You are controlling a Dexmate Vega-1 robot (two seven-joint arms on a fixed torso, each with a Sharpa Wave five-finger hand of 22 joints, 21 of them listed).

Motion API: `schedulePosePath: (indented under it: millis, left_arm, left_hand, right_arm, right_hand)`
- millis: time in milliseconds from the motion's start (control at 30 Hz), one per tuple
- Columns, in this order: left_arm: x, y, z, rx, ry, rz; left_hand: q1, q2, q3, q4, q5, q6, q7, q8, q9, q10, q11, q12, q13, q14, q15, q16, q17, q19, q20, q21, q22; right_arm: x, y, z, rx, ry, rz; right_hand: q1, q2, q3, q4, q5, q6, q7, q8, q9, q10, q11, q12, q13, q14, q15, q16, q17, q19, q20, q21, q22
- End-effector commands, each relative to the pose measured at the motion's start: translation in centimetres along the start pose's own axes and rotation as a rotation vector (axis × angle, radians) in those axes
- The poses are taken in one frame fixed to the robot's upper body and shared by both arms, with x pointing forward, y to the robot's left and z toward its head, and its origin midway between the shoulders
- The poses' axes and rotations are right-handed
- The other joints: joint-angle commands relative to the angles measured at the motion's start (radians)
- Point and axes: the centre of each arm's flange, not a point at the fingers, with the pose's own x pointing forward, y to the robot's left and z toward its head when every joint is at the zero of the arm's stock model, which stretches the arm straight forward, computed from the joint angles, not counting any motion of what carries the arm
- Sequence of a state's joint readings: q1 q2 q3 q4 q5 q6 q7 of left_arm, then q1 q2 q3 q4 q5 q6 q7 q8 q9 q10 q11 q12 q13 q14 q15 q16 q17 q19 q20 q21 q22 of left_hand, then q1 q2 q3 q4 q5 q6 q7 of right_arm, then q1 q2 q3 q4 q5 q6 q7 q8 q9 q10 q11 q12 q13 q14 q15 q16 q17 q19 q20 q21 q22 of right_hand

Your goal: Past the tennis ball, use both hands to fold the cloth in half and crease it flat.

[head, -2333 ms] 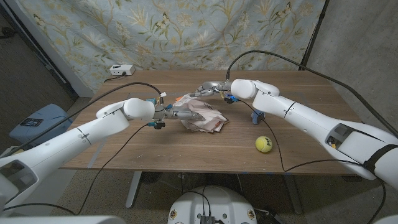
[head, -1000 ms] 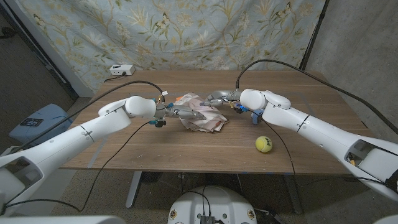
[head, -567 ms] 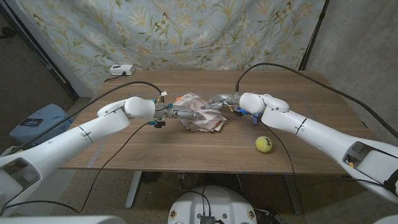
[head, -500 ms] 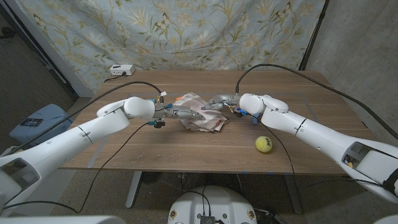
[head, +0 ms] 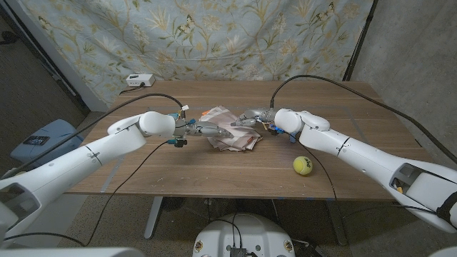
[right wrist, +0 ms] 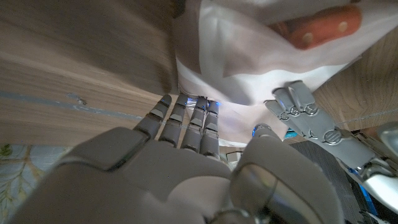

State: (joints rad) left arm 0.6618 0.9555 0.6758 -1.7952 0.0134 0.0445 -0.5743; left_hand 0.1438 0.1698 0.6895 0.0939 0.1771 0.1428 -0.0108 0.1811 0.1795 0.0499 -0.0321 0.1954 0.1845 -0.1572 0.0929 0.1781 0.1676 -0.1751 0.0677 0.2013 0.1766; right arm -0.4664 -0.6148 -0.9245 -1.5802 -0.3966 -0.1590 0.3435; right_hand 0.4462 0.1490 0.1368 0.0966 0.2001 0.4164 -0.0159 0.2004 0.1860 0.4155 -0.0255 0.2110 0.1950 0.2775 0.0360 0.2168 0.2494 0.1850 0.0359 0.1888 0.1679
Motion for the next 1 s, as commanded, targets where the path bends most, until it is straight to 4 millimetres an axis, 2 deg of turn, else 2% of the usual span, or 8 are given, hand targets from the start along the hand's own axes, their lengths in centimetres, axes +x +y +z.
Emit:
schedulePosePath:
  millis: [33,567,1000]
  left_arm:
    - [-0.4,0.2,-0.2,0.016,-0.011,0.008]
    - [-1.0,0.5,0.4,0.029,0.005,0.053]
    - [-1.2,0.4,1.1,0.023,0.008,0.098]
  left_hand:
    - [0.008,0.002,-0.002,0.001,0.004,-0.006,-0.001,0.005,0.004,0.001,0.002,0.007,0.003,-0.002,0.004,0.003,0.001,-0.134,0.005,-0.004,0.001]
    - [0.010,0.002,-0.002,0.001,0.004,-0.007,-0.001,0.005,0.004,0.002,0.001,0.007,0.003,-0.001,0.002,0.003,0.001,-0.133,0.004,-0.003,0.001]
    - [0.011,0.003,-0.002,0.002,0.004,-0.007,0.000,0.005,0.004,-0.002,0.006,0.006,0.003,-0.002,0.004,0.003,0.001,-0.133,0.007,-0.003,0.001]
  right_arm:
    - [-0.9,-0.8,0.7,0.015,-0.009,-0.053]
    - [-2.5,-1.9,1.0,0.045,-0.016,-0.114]
    - [-3.6,-1.8,-0.3,0.045,0.045,-0.135]
  right_hand:
    - [-0.005,0.000,0.005,-0.005,0.002,0.010,0.001,0.008,0.002,0.009,0.002,0.001,0.004,0.006,0.002,0.001,0.001,0.010,0.001,0.003,0.002]
    - [0.006,0.001,0.015,-0.018,0.002,0.019,0.003,0.009,0.002,0.019,0.004,0.001,0.004,0.015,-0.001,0.002,-0.007,0.014,0.002,0.004,0.002]
    - [0.022,-0.006,0.024,-0.037,0.002,0.029,0.002,0.011,0.002,0.030,0.003,0.001,0.004,0.020,-0.004,0.002,-0.016,0.018,0.000,0.004,0.002]
